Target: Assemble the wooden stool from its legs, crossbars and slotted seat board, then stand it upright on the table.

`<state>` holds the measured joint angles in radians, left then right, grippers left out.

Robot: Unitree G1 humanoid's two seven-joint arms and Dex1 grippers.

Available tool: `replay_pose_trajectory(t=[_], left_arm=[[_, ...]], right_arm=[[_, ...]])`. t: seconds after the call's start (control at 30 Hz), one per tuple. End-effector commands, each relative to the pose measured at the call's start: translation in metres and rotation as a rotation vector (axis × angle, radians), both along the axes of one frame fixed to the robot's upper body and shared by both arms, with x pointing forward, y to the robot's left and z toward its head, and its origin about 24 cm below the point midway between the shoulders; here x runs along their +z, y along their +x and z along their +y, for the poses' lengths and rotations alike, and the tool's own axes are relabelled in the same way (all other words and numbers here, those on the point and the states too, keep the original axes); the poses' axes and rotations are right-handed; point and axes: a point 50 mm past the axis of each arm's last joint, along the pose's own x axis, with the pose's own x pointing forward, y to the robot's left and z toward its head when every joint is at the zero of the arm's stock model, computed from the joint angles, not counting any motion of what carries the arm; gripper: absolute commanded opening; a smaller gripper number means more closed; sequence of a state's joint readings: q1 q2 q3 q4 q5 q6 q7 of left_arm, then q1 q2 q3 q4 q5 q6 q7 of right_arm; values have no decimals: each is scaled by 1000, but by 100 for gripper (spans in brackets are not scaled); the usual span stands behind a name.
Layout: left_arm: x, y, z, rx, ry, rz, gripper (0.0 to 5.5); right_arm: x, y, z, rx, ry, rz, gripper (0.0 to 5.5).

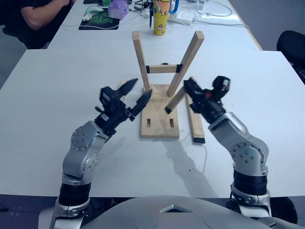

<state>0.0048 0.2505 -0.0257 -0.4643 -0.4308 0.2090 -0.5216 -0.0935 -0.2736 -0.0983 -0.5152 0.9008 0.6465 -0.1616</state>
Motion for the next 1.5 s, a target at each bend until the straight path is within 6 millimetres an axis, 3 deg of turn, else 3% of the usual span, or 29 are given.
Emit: replay_pose_trajectory(t=[0.03, 0.17, 0.6, 1.1, 1.5], left_arm=[[-3, -2, 6, 38, 2, 12, 346], [-6, -2, 1, 29, -2, 21, 346], [-8, 2, -1, 19, 21, 38, 346], [-10, 5, -2, -7, 44, 48, 346], [-8, 8, -5, -28, 56, 51, 346]], right_arm=[[11, -1, -33, -223, -85, -87, 46], [5, 3, -43, -276, -95, -70, 46], [-26, -1, -44, -348, 21, 81, 46], [-33, 3, -37, -370, 77, 90, 46], [-42, 6, -30, -373, 18, 82, 46]])
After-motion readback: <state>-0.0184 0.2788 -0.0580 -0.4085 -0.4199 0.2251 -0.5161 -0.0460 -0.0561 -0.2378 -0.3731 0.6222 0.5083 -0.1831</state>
